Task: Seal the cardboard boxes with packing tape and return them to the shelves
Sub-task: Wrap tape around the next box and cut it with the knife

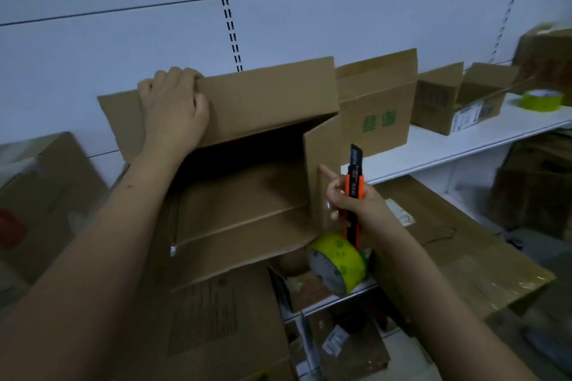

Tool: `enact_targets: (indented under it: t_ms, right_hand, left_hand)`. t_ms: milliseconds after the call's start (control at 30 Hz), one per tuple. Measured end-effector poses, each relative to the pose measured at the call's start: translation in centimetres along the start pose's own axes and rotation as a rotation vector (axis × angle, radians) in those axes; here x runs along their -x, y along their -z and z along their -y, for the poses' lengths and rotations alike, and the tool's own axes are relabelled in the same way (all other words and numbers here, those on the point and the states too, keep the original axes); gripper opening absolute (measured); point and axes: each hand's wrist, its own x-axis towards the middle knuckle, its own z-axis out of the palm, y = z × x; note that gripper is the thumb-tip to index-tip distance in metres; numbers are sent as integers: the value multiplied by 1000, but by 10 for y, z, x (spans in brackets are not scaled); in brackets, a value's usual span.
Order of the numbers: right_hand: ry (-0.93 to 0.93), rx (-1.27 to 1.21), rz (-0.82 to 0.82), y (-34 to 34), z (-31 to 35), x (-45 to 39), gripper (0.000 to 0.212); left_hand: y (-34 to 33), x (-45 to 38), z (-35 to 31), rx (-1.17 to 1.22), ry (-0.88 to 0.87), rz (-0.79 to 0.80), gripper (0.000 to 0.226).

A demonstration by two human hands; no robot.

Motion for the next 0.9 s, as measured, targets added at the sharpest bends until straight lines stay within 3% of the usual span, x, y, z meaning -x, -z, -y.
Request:
enact_targets:
  t_ms: [167,267,333,433,533,633,800,867,900]
  right_hand:
    - [22,-49,-23,-20,0,-29,10]
    - [28,-129,-9,-18,-3,-36,13]
    - [32,-149,-20,-17,-7,-38,12]
    - [28,-160,-38,-17,-13,-38,9]
    - [11,-104,-8,-18,-22,-32,20]
    - [-11,-20,24,-15,-34,-28,58]
    - [-198,43,24,-13,-82,-9,80]
    - [-204,23,10,-13,-94,-6,69]
    - [-196,16,-2,-12,-95,-7,55]
  left_hand:
    - [37,5,20,126,-157,198,44]
    - [61,32,38,-50,-182,138,60]
    - [70,61,50,-126,44,49,79]
    - [81,91,56,47,627,71,112]
    - [91,91,52,186,1053,538,112]
    - [90,84,56,338,1106,819,121]
    - [86,76,53,595,1062,840,119]
    - [78,76,53,801,1111,829,117]
    - [73,78,51,921,1139,810,114]
